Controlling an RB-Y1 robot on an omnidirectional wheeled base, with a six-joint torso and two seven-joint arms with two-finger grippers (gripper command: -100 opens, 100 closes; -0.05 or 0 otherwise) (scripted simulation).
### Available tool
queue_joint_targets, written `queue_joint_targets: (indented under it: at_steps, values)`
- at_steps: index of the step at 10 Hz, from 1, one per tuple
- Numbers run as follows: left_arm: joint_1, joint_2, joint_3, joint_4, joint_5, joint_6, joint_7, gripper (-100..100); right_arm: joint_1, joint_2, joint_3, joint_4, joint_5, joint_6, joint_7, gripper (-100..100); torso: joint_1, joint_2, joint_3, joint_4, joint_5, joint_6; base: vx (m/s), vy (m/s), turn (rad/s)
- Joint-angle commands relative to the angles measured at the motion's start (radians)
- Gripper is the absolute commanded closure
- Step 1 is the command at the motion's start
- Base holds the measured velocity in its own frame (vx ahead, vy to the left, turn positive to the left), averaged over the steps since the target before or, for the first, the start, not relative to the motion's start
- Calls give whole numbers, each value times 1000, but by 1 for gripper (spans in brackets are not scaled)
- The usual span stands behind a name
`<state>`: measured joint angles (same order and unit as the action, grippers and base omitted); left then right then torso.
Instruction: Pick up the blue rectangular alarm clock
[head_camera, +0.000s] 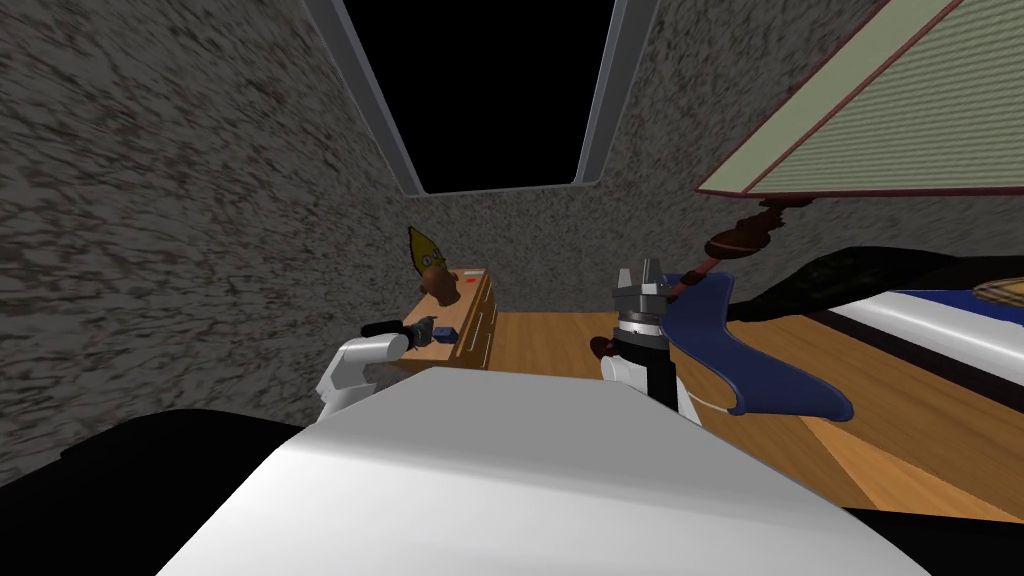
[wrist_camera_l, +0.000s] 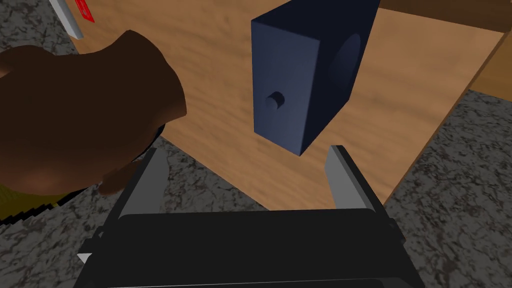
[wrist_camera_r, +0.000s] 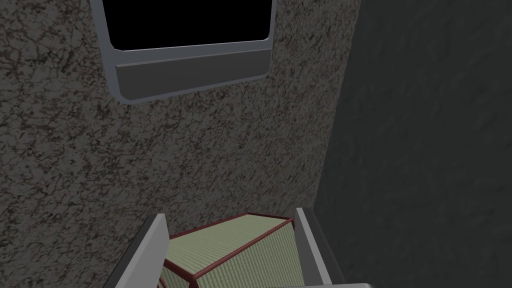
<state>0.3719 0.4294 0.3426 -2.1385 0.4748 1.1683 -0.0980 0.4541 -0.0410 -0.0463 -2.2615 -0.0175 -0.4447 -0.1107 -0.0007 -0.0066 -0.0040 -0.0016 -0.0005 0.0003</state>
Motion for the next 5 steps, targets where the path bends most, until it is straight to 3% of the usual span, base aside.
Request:
queue_joint_targets:
  at_steps: [1,5]
  values:
    - [2,7,-1,3,6,43,10,-100,0,0,0,0,0,0,0,0,0,0,0,0,0,0,86,-19,20]
    - [19,28,-9,5,24,138,42,-100,0,0,0,0,0,0,0,0,2,0,0,0,0,0,88,-8,20]
